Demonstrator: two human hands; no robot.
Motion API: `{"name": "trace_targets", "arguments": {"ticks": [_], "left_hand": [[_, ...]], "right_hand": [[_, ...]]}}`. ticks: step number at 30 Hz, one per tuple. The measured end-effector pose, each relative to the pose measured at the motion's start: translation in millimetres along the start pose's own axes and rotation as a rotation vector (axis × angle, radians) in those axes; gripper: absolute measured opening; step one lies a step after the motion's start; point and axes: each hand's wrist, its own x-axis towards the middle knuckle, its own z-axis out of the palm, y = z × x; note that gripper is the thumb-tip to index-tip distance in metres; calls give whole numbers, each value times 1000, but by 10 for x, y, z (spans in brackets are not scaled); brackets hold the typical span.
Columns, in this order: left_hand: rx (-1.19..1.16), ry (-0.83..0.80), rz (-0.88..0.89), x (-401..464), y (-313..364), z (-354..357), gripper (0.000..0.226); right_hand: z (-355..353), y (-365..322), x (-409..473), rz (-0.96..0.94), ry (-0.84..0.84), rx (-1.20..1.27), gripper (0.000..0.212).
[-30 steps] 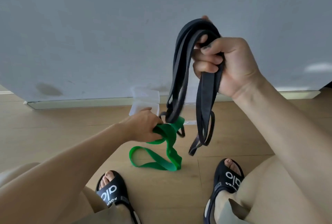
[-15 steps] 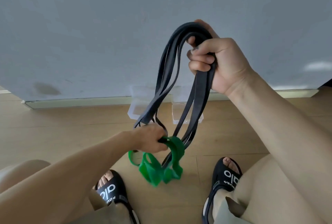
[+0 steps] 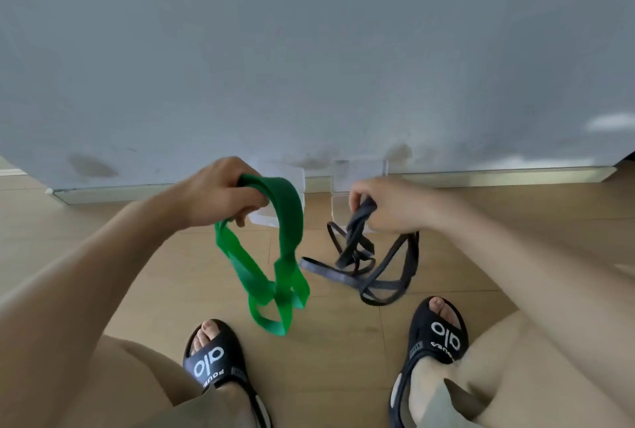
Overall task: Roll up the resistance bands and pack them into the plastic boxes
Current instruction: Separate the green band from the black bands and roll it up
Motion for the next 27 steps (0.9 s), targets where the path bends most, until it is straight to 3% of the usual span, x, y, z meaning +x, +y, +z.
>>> {"name": "trace_targets", "arguments": {"ticks": [6, 10, 12, 14, 16, 18, 20, 24, 27], "left_hand": [[44, 17, 61, 32, 63, 16, 25], [96, -37, 57, 72, 122, 117, 20], [115, -46, 48, 106, 130, 150, 20], [137, -37, 52, 152, 129, 190, 21], [162, -14, 69, 200, 137, 238, 21], [185, 6, 79, 236, 150, 286, 21], [204, 10, 82, 269, 157, 327, 19], [232, 24, 84, 315, 95, 367, 16], [244, 60, 115, 337, 14, 375, 11]], "right_hand": [[400, 153, 107, 177, -287, -287, 34], [420, 146, 170, 202, -441, -366, 63], [338, 108, 233, 98, -390, -160, 80], [224, 4, 243, -33, -331, 259, 92], [162, -133, 226, -144, -288, 620, 90], [188, -259, 234, -199, -190, 794, 81], [270, -362, 241, -203, -59, 779, 74], [275, -443, 235, -137, 163, 430, 52], [103, -484, 210, -142, 312, 502, 37]]}}
